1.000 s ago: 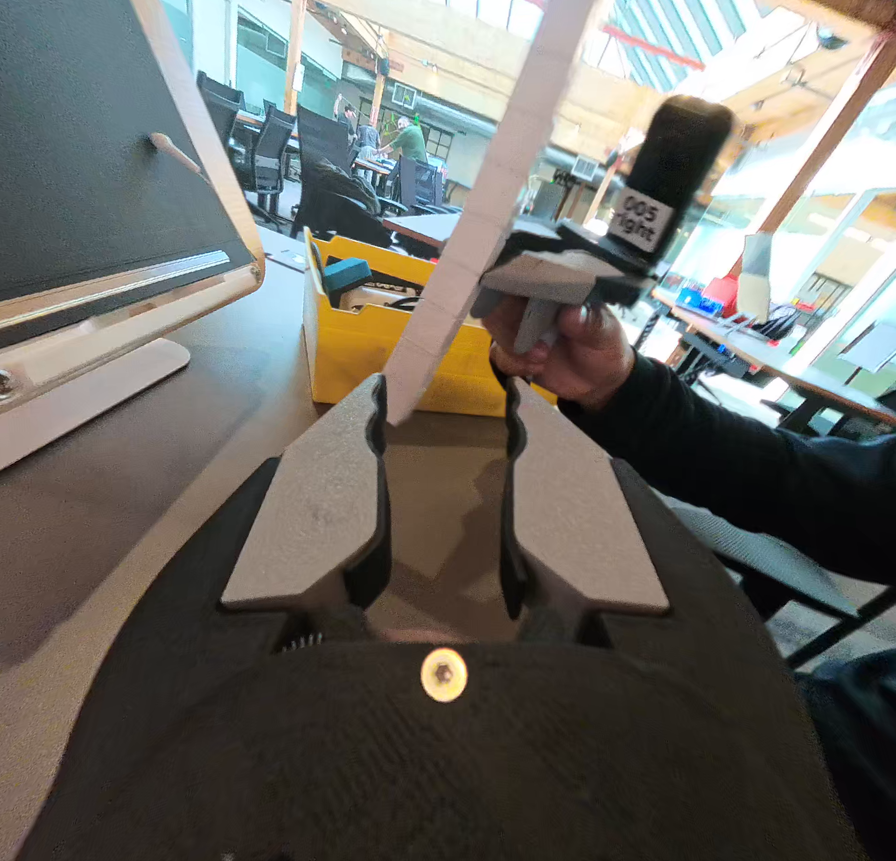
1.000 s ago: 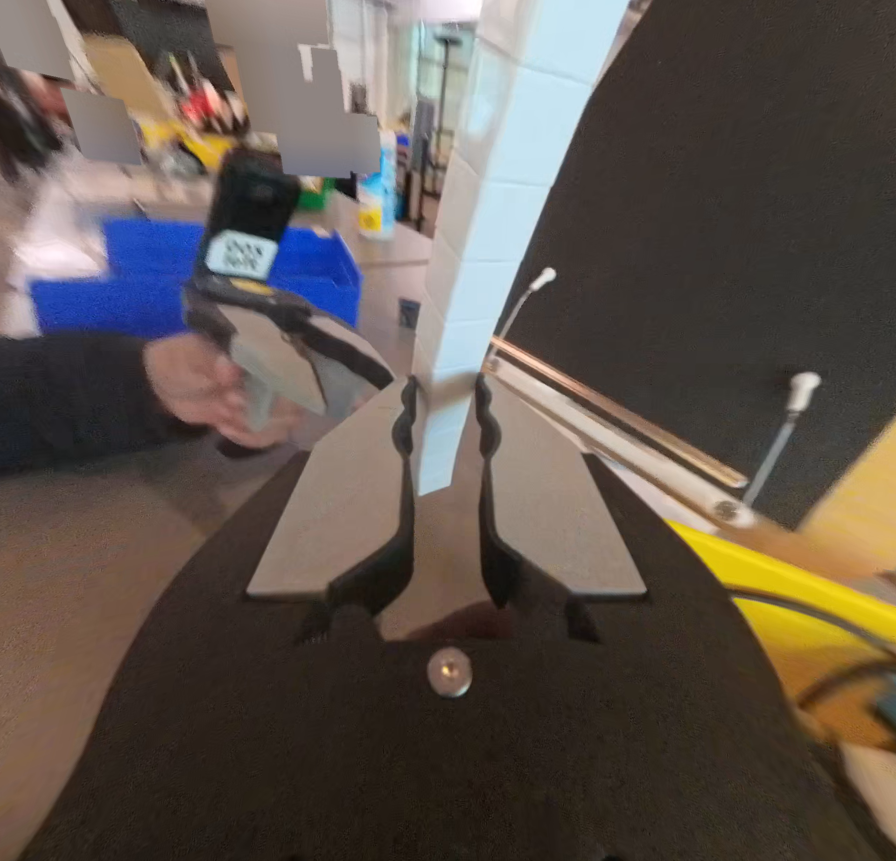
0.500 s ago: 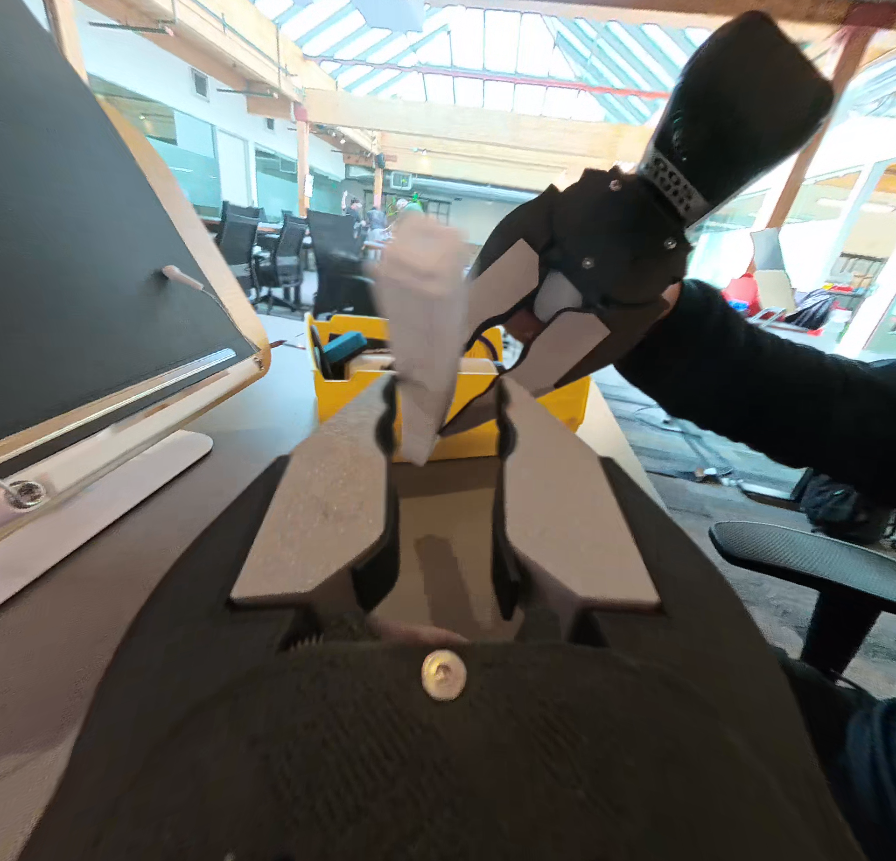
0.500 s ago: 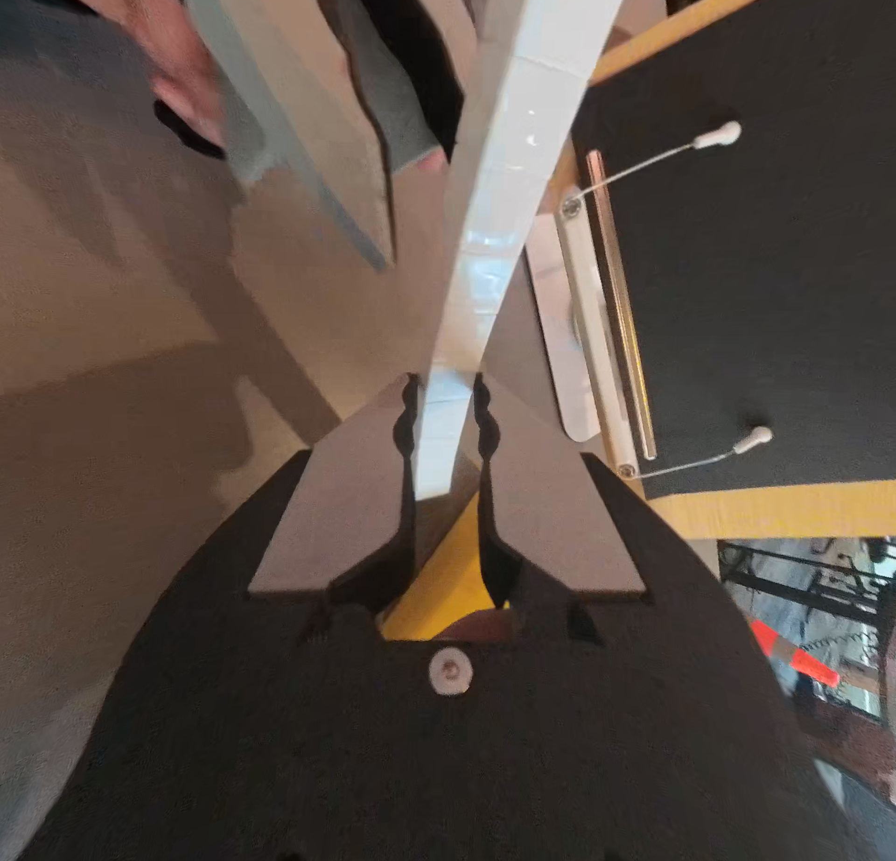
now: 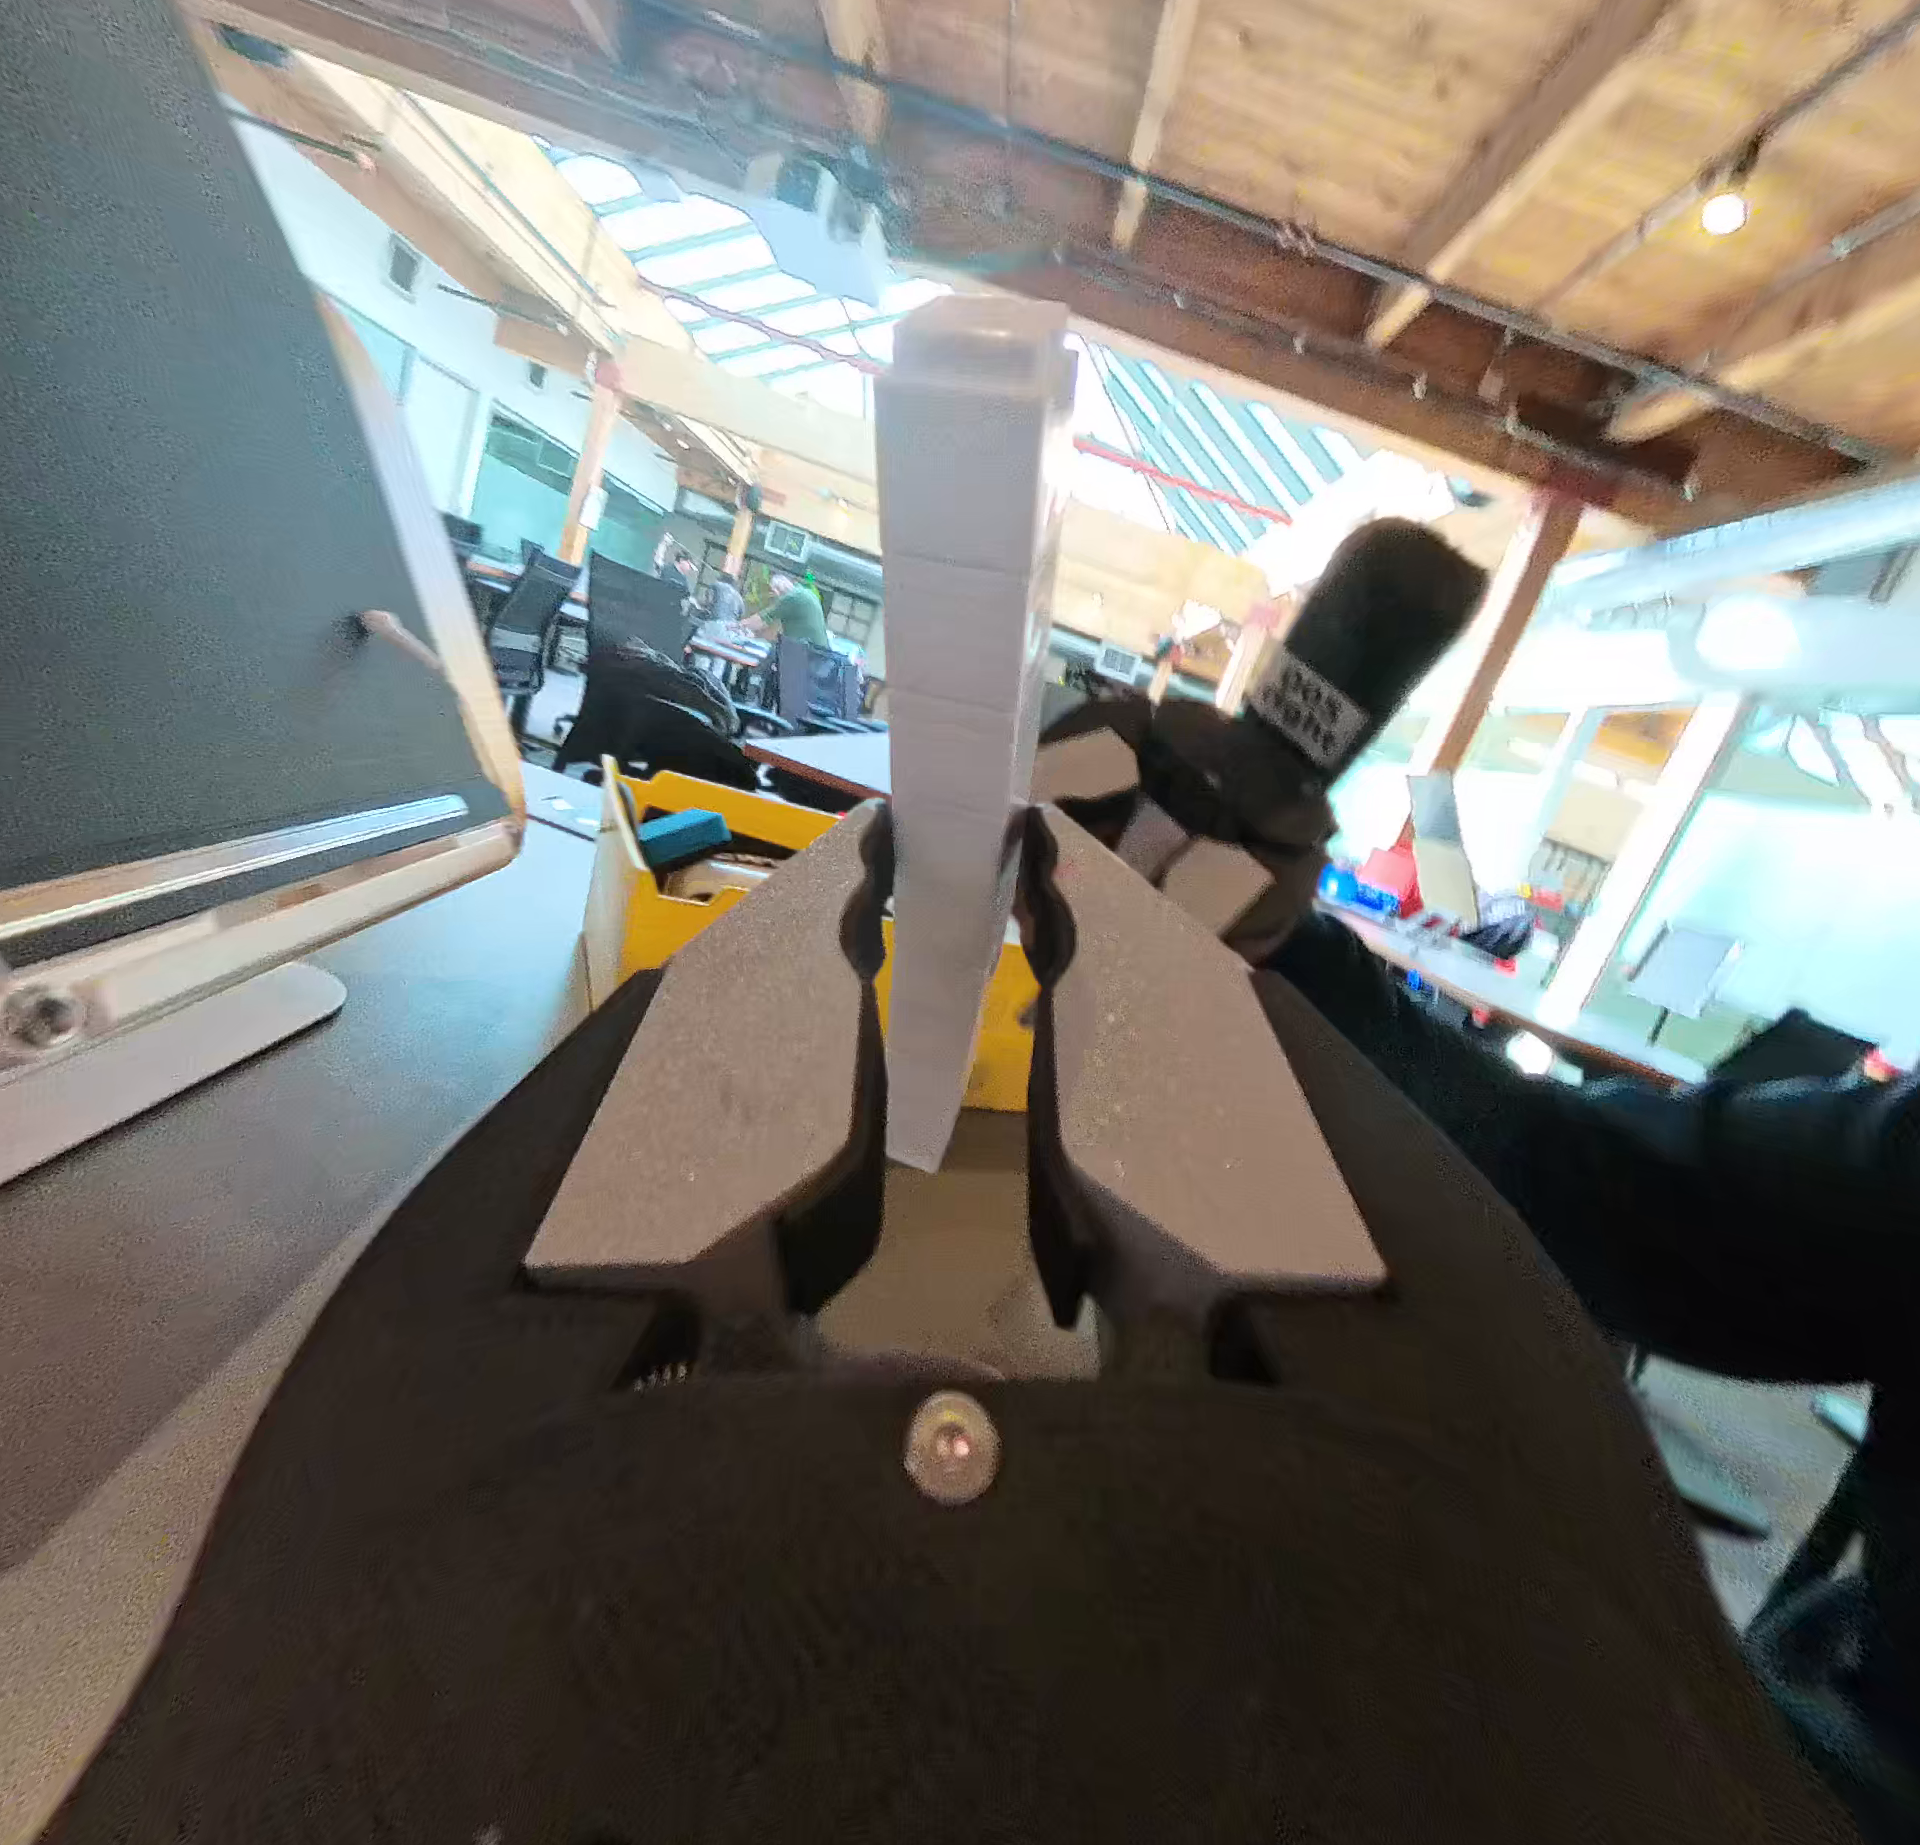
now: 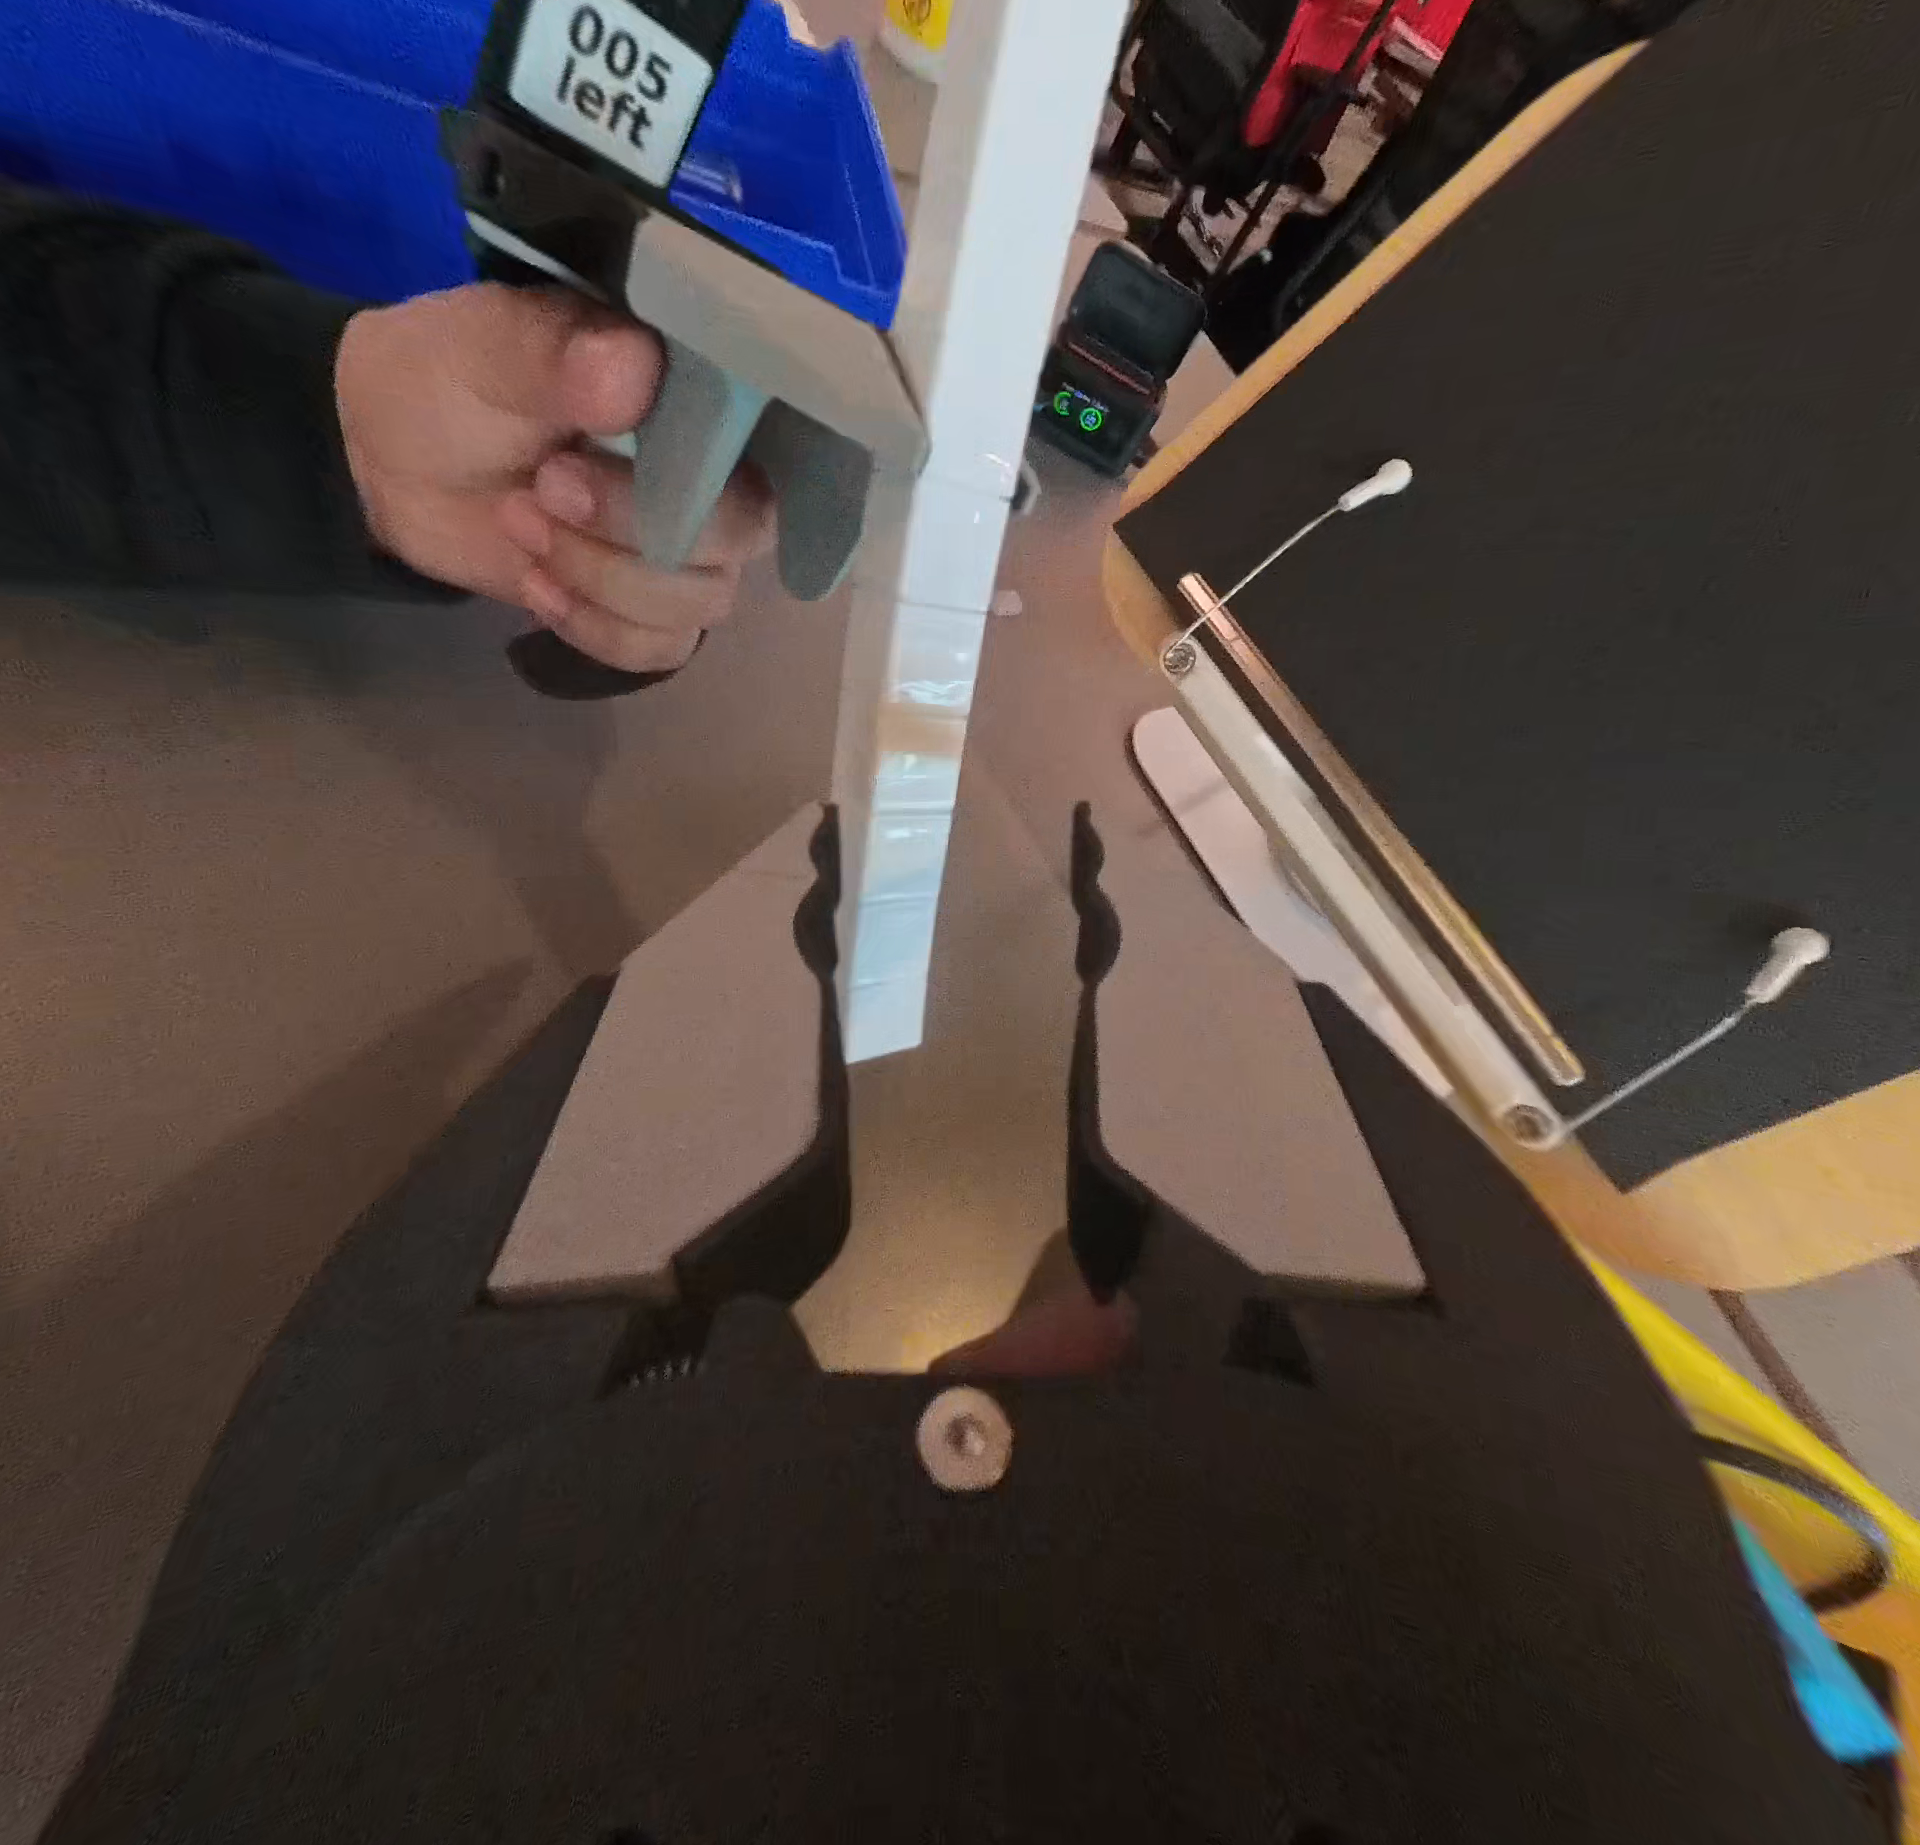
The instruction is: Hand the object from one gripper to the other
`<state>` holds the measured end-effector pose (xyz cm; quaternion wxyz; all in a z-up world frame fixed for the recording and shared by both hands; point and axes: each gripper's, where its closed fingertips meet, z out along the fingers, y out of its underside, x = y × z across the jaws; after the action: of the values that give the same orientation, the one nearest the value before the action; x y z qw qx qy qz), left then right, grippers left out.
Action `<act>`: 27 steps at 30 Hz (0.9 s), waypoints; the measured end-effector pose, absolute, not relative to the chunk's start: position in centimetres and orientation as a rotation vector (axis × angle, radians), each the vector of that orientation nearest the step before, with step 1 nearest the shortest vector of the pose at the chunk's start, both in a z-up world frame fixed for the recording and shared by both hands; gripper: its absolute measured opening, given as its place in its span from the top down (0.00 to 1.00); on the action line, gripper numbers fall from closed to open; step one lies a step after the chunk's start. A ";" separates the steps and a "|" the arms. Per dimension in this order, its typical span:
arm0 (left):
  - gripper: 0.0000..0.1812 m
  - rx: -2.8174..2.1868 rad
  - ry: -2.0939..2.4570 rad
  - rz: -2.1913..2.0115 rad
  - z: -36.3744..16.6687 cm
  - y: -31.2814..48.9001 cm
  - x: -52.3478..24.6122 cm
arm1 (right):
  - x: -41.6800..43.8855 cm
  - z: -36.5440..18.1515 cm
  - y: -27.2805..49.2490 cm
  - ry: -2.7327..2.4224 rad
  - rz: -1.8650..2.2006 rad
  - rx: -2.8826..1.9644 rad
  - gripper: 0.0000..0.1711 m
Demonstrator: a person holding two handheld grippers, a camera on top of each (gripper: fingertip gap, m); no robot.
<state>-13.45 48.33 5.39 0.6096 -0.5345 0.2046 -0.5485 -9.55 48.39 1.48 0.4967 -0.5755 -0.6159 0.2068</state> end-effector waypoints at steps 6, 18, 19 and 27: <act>0.88 -1.263 0.348 -1.251 4.7 49.8 -14.1 | -11.6 -1.9 49.3 -1.439 0.402 -1.451 0.61; 0.77 -1.429 0.334 -1.229 2.4 50.8 -12.8 | -3.9 6.2 54.9 -1.229 0.002 -1.552 0.85; 0.78 -1.453 0.351 -1.208 1.9 50.8 -12.6 | -1.8 7.6 55.9 -1.190 -0.020 -1.581 0.85; 0.82 -1.541 0.399 -1.121 -0.2 51.5 -12.1 | 12.9 5.8 61.6 -1.093 -0.135 -1.887 0.85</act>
<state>-12.08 51.53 -0.23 0.5625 -0.6545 0.1692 -0.4760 12.85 61.63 5.84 0.4604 -0.7667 -0.4441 -0.0549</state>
